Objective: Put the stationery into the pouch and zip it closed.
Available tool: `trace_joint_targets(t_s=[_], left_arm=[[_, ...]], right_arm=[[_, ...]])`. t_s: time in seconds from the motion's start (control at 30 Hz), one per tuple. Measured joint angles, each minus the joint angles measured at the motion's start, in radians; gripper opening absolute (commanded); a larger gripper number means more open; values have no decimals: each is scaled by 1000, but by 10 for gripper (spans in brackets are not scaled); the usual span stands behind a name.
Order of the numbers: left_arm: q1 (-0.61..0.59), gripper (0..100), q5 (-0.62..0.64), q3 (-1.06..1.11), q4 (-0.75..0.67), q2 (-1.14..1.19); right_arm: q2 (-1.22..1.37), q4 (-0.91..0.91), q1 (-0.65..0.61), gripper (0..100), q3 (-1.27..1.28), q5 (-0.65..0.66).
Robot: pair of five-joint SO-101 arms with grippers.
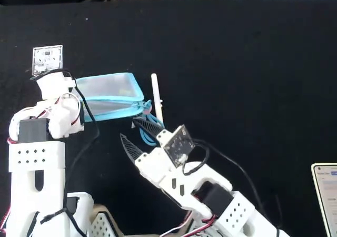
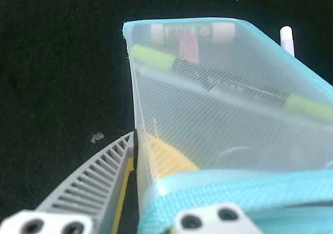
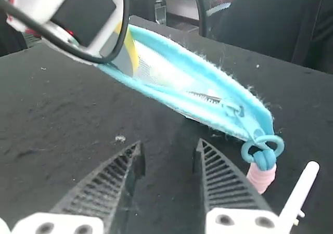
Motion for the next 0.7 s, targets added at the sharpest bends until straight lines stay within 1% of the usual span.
trace_joint_targets(t_s=[0.1,0.23,0.4,0.53,0.7], left_arm=[[0,30,0,0,0,0],[0,30,0,0,0,0],[0,30,0,0,0,0],[0,30,0,0,0,0],[0,30,0,0,0,0]], right_arm=[[91,51,0,155,-95,0],[287,58,0,155,-193,0],[491,-57,0,155,-227,0],[526,-144,0,155,-229,0],[526,-169,0,155,-229,0]])
